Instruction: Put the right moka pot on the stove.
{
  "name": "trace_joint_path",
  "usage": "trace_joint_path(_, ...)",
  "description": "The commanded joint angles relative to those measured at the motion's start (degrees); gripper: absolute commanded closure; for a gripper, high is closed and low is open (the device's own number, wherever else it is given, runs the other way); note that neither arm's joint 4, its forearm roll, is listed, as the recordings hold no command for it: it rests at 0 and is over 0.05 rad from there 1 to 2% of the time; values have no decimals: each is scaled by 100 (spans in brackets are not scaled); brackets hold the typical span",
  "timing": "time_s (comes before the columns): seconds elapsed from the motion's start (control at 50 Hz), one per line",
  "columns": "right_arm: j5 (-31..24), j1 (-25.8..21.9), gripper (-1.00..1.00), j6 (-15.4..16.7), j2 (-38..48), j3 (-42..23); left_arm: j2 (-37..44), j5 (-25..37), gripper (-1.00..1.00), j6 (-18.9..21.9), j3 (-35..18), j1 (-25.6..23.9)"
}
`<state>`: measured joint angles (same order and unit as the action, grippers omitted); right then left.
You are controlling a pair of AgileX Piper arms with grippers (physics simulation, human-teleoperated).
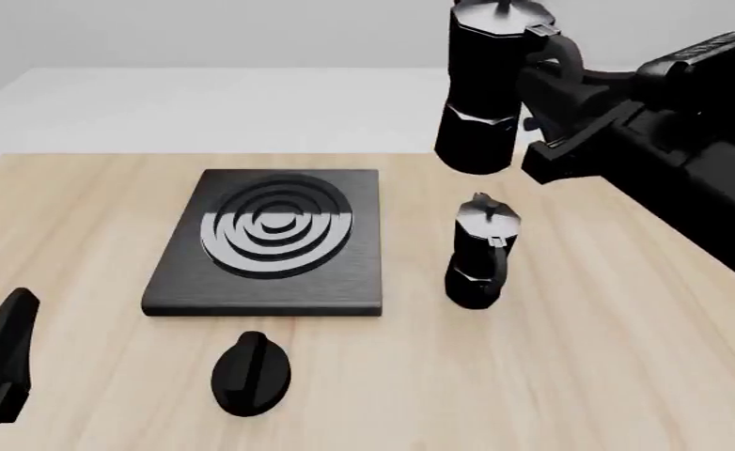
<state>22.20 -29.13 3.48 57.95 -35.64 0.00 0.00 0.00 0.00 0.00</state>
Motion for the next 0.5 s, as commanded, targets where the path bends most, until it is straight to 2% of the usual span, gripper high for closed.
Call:
trace_joint_path(0.02, 609, -350, 100, -38, 640, -326, 0, 0, -100, 0, 0, 0)
trace_joint_path(0.38, 1123, -734, 100, -111, 1533, -708, 0, 0, -100, 0, 0, 0)
trace_joint_path(0.5, 1241, -852, 100, -1, 1815, -890, 0, 0, -100, 0, 0, 0)
